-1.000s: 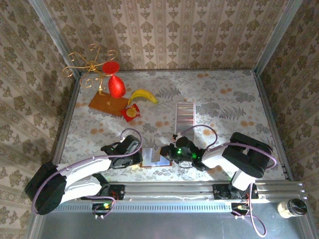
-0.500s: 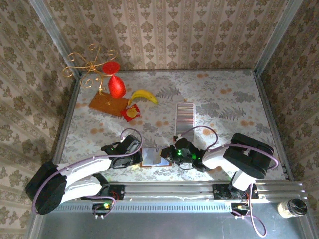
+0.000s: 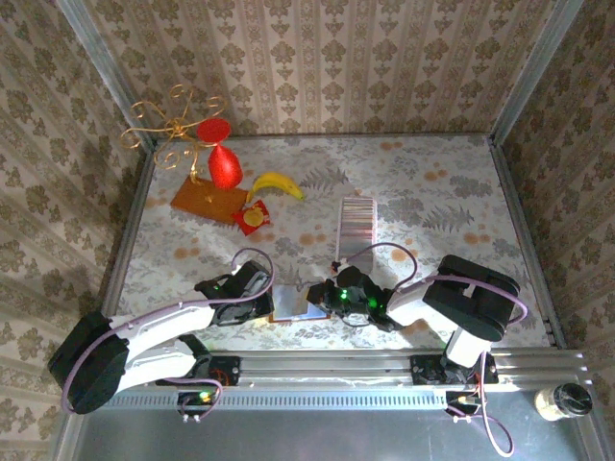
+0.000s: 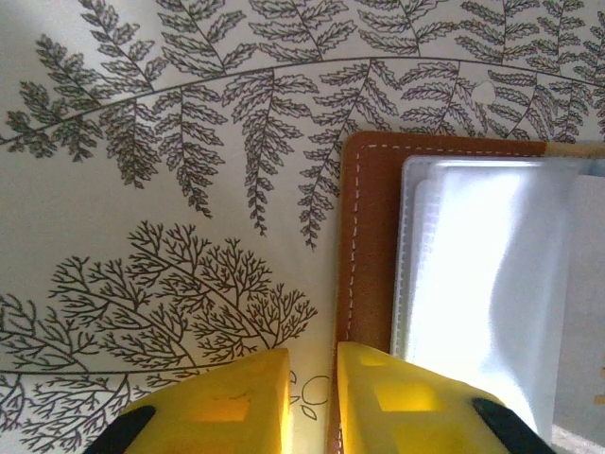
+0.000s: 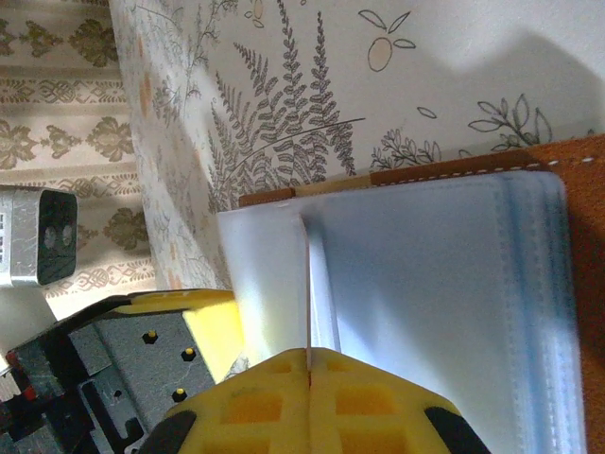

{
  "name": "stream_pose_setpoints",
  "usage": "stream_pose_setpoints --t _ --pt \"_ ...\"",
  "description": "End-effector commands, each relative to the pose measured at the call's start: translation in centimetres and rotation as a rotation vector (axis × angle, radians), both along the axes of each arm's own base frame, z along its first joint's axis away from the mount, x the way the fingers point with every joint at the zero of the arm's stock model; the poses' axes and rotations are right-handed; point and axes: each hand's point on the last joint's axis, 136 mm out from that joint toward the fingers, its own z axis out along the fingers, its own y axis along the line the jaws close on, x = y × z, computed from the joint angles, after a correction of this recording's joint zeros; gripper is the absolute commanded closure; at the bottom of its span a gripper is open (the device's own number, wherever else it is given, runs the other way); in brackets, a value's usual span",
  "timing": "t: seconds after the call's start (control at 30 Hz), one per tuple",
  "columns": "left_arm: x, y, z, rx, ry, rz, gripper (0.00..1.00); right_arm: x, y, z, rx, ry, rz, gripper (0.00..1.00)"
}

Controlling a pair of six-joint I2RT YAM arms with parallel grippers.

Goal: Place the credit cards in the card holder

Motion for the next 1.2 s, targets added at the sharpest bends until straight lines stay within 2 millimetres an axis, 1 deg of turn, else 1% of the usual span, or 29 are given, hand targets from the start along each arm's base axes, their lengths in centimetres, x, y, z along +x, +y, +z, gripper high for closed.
stream_pose_setpoints --t 0.0,0.23,0.27,0.43,0.53,0.6,0.77,0.87,0.93,1.0,1.17 --pt "-1.5 0.9 -1.7 0.032 0.061 -0.023 0.80 -0.6 1.2 0.5 0.024 -0.001 0.039 1.00" --pt "-1.6 1.1 -1.8 0.045 0.062 -0.026 0.80 -1.2 1.3 0.4 0.019 0.007 0.060 1.00" --pt "-1.6 1.1 -1.8 0.045 0.063 -0.025 0.80 -1.2 1.4 0.7 0.026 -0.002 0.065 1.00" --pt "-1.6 1.2 -1.8 0.049 0.065 -0.023 0.80 -0.9 1.7 1.1 0.029 -0.035 0.067 1.00" --pt "-1.5 1.1 -1.6 0.041 0.059 -0.024 0.77 -0.6 2.1 1.7 0.050 -0.057 0.075 1.00" --pt "-1.5 1.1 -1.5 0.042 0.056 -0.025 0.76 -0.5 2.3 1.7 0.053 -0.060 0.074 1.00" --pt "-1.4 1.1 -1.4 0.035 0.052 -0.019 0.76 -0.4 2.4 1.2 0.019 -0.055 0.077 1.00" --pt "-1.5 1.1 -1.5 0.035 0.054 -0.019 0.76 -0.5 2.1 0.7 -0.018 -0.046 0.069 1.00" --pt "-1.6 1.1 -1.6 0.034 0.057 -0.018 0.76 -0.5 1.6 0.1 -0.059 -0.038 0.059 0.95" --pt "-1.7 1.1 -1.7 0.031 0.060 -0.019 0.77 -0.8 1.3 -0.4 -0.102 -0.035 0.069 0.93" --pt "-1.9 1.1 -2.0 0.026 0.065 -0.021 0.80 -1.3 1.6 -0.9 -0.181 -0.033 0.124 0.89"
